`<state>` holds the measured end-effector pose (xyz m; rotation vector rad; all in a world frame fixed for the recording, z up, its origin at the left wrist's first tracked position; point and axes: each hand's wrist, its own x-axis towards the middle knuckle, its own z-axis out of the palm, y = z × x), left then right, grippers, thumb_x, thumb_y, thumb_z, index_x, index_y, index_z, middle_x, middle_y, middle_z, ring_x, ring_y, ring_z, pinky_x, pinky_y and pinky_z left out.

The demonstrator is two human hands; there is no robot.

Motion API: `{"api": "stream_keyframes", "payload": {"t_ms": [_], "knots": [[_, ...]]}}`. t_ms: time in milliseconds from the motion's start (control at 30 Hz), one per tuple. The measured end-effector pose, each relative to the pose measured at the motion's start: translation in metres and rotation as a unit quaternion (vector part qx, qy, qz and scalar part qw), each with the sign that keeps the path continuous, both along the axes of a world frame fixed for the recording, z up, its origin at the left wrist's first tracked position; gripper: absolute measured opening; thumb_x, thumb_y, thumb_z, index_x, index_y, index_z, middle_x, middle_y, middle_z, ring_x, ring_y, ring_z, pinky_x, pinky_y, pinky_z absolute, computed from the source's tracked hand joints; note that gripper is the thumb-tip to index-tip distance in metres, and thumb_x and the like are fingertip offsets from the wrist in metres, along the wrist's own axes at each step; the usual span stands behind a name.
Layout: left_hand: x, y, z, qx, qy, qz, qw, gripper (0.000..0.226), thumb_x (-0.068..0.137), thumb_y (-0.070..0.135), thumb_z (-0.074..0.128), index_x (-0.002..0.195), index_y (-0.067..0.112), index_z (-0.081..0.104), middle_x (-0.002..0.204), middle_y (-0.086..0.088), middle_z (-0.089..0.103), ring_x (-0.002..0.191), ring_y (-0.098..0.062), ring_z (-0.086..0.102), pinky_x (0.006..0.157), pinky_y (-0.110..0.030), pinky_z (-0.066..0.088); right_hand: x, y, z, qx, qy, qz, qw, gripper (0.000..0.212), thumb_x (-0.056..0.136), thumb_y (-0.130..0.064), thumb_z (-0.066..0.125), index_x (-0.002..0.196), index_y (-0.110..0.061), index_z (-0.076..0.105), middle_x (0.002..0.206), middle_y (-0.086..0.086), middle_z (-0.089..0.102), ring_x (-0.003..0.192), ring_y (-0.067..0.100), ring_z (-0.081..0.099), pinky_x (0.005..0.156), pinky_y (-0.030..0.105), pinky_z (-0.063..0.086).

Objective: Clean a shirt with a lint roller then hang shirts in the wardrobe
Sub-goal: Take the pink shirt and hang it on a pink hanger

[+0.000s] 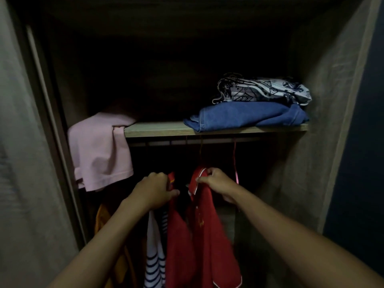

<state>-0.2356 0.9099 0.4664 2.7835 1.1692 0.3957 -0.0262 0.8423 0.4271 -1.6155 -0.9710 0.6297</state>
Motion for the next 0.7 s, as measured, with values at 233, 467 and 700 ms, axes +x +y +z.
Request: {"api": "stream_keyframes", "payload": {"t_ms": [233, 467, 700], "knots": [[-0.036, -0.024, 0.084, 0.108, -0.177, -0.100, 0.973, 0.034, 0.088, 0.052, 0.067, 0.073, 0.021, 0.064, 0.066, 0.003, 0.065, 0.067, -0.017, 0.062, 0.062, -0.032, 0.050, -0.008, -0.007, 0.003, -0.024, 0.001, -0.034, 0.999, 0.018, 0.090, -0.013, 0.070, 0.103, -0.001, 0.068, 0.067, -0.001, 0.071, 0.049, 0.008, 0.063, 0.043, 0.016, 0.043], [-0.057, 0.046, 0.166, 0.181, -0.188, 0.047, 0.964, 0.045, 0.087, 0.051, 0.069, 0.103, 0.010, 0.069, 0.104, -0.017, 0.070, 0.103, -0.037, 0.064, 0.084, -0.039, 0.051, -0.032, -0.038, 0.045, 0.048, 0.135, 0.032, 0.989, 0.017, 0.093, -0.030, 0.068, 0.104, -0.017, 0.065, 0.087, -0.001, 0.061, 0.079, 0.012, 0.058, 0.059, 0.025, 0.046], [-0.051, 0.086, 0.171, 0.024, -0.058, 0.181, 0.981, 0.079, 0.085, 0.064, 0.064, 0.139, 0.006, 0.056, 0.144, -0.021, 0.054, 0.126, -0.041, 0.055, 0.104, -0.044, 0.048, -0.076, -0.073, 0.091, 0.080, 0.159, 0.214, 0.960, 0.023, 0.096, -0.041, 0.061, 0.095, -0.018, 0.063, 0.081, 0.000, 0.062, 0.072, 0.013, 0.060, 0.060, 0.025, 0.045]]}}
